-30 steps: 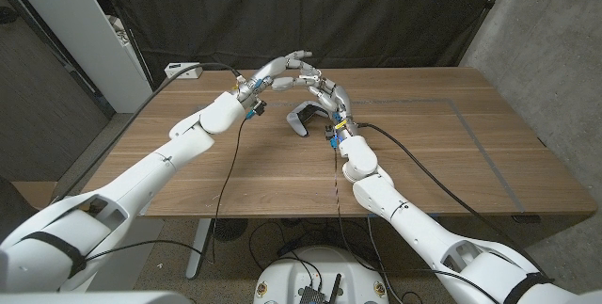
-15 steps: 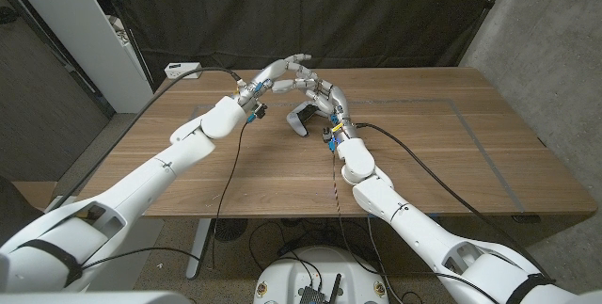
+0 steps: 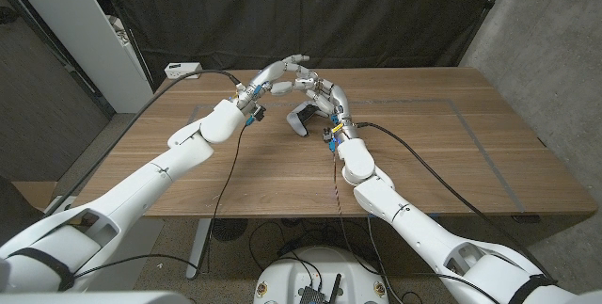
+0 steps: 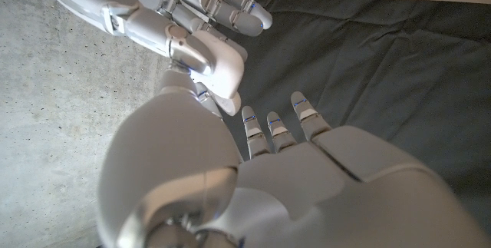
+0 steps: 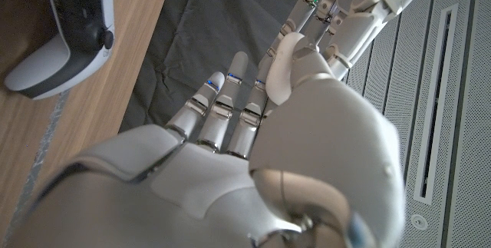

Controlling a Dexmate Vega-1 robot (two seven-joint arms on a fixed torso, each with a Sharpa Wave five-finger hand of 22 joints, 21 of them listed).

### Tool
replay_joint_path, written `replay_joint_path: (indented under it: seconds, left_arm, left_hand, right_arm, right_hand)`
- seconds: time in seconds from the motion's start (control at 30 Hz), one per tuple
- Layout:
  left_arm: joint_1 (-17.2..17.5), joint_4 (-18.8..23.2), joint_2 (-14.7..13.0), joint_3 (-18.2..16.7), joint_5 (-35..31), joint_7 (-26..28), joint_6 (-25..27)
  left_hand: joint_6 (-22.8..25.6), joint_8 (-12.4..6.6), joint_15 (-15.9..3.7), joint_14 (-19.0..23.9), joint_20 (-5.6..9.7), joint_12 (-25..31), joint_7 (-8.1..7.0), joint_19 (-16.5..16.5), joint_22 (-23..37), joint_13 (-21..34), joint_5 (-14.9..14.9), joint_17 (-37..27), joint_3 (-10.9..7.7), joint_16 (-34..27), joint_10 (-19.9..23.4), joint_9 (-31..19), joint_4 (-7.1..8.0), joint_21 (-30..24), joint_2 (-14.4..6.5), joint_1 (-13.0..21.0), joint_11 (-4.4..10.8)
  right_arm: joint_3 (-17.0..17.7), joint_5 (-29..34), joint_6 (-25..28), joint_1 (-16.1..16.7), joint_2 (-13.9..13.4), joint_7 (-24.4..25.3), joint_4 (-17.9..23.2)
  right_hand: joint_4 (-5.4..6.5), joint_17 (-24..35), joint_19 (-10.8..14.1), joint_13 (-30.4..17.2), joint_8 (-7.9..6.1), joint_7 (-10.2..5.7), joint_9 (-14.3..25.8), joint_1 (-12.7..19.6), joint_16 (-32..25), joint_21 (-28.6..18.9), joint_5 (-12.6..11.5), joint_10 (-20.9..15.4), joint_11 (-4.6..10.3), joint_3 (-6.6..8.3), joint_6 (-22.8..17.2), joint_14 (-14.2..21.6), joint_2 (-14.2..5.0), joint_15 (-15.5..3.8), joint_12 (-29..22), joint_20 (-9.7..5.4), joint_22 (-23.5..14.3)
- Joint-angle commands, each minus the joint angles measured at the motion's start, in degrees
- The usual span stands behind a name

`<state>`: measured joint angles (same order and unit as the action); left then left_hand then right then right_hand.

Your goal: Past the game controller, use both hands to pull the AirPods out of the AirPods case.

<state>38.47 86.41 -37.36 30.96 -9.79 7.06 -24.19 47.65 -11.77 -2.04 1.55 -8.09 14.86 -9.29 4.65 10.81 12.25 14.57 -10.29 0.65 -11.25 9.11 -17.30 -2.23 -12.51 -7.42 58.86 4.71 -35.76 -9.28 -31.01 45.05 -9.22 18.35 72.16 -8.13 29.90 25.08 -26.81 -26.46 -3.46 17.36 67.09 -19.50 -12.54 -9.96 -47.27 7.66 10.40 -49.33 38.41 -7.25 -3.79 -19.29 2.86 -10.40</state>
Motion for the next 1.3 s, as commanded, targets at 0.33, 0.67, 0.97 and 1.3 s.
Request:
replay_joint_path:
  seconds: [0.33,0.67,0.97,1.3]
  left_arm:
    - [0.7,1.8,0.1,-0.4,-1.9,2.1,1.9]
    - [1.1,2.8,0.4,-0.3,-2.4,3.1,3.8]
    - [1.3,4.7,-0.9,-0.2,-2.3,1.4,5.6]
    - [1.1,7.0,-2.8,-0.2,-3.8,-0.1,8.5]
  left_hand:
    - [1.9,-0.68,-0.87,1.3,-0.48,0.1,1.16,0.3,0.2,0.2,-0.1,-0.3,0.31,-0.1,1.1,0.4,0.01,-0.3,-0.1,-0.2,0.06]
    - [8.3,-2.7,-1.76,3.2,0.16,0.7,3.27,1.5,0.3,0.2,0.2,-0.2,-0.51,-0.4,3.2,0.9,-0.57,-0.7,-1.2,1.3,0.71]
    - [8.0,-2.75,-2.07,3.6,0.78,0.4,5.25,1.9,0.4,0.1,-0.1,-0.2,-0.3,-0.2,3.0,0.2,-1.19,-0.8,-0.4,1.9,0.05]
    - [6.2,-2.07,-1.54,3.1,0.81,-0.1,6.57,1.8,0.4,0.1,-0.6,-0.3,0.65,0.1,2.4,-0.1,-0.93,-0.7,0.7,0.8,-0.06]
  right_arm:
    - [-0.8,6.8,1.5,-0.3,-1.7,4.3,1.5]
    - [-0.8,7.2,1.2,-0.4,-1.8,4.9,1.2]
    - [-0.4,7.6,1.3,0.4,-2.5,5.6,2.0]
    - [-0.1,7.6,0.6,0.5,-2.4,6.2,1.6]
  right_hand:
    - [-0.23,0.1,0.0,-0.1,-1.79,-3.58,8.1,0.5,0.1,0.2,-0.3,-0.6,0.2,0.15,-4.3,0.7,-0.44,-9.63,0.2,0.48,-0.1]
    - [-0.22,0.1,0.0,-0.2,-1.79,-3.57,8.1,0.5,0.2,0.2,-0.3,-0.7,0.18,0.08,-4.2,0.8,-0.38,-9.66,0.2,0.52,-0.1]
    - [-0.18,0.1,0.0,-0.2,-1.8,-3.69,8.2,0.5,0.3,0.2,-0.3,-0.7,0.22,0.02,-4.3,0.8,-0.4,-9.68,0.2,0.53,-0.1]
    - [-0.1,0.2,0.0,-0.2,-1.8,-3.78,8.2,0.5,0.3,0.2,-0.3,-0.8,0.37,-0.07,-4.3,0.9,-0.42,-9.67,0.3,0.52,-0.1]
